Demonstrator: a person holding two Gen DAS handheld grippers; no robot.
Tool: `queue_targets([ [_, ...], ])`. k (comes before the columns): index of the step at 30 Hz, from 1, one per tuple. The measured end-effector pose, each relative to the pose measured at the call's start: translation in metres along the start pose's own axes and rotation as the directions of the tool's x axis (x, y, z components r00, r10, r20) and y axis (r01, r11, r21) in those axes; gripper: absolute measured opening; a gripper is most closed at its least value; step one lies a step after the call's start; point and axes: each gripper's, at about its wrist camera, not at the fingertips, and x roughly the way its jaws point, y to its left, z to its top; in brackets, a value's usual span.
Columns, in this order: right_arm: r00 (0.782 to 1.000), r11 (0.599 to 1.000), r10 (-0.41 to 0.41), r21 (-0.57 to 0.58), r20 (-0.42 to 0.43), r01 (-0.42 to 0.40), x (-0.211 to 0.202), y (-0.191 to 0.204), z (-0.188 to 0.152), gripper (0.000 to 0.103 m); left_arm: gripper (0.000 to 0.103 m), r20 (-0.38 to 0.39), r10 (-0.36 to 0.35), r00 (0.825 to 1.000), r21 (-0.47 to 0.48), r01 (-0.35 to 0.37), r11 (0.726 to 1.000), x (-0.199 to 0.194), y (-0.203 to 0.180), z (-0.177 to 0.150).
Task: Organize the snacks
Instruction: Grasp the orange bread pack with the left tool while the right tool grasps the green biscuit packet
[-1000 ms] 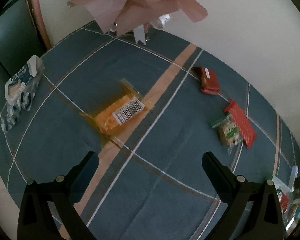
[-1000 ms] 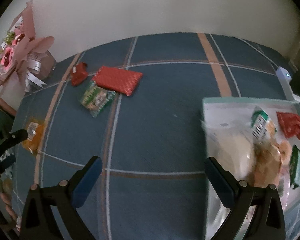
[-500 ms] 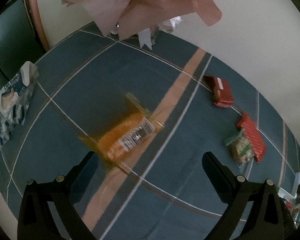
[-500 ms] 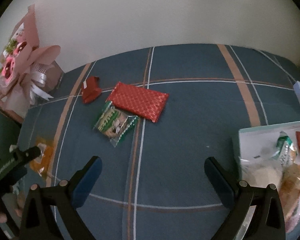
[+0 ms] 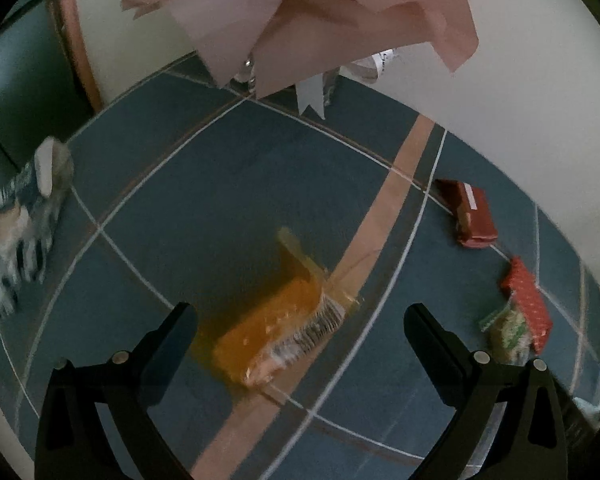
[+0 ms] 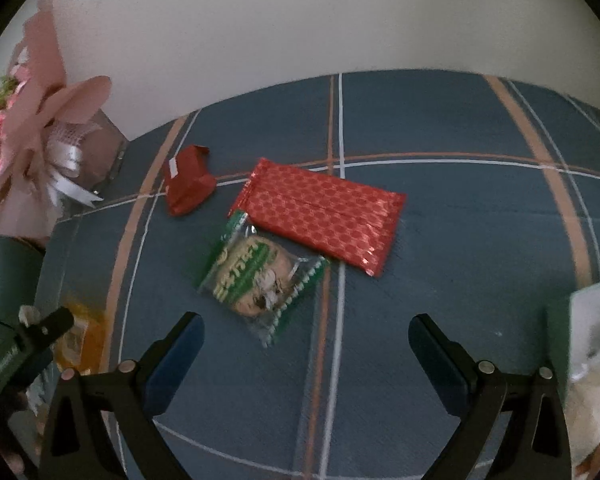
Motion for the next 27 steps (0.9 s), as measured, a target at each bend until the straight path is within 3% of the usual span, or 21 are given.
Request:
queue_targets([
  [5,1.0,0.999,0.005,0.047,-0.028,-0.004,0.014,0.007,0.018,0.103,0.103,0.024,-0.017,1.0,0.11,0.015,0.994,0.0,-0.003,0.012],
  [10,0.997,0.997,-0.023,0.065,-0.07,0.028,0.028,0.02,0.029,0.103,0.103,0.02,0.009,1.0,0.25,-0.013,0.968,0.007,-0.008,0.014],
  [23,0.982,0.989,-0.106,0.09,-0.155,0.12,0.052,0.038,0.042,0.083,0.101,-0.049,-0.005,0.999,0.386,0.024,0.922,0.028,-0.017,0.013],
  [27,0.98,0.988,-0.11,0.092,-0.168,0.127,0.054,0.042,0.044,0.074,0.087,-0.08,-0.008,0.997,0.374,0.037,0.926,0.036,-0.015,0.009],
])
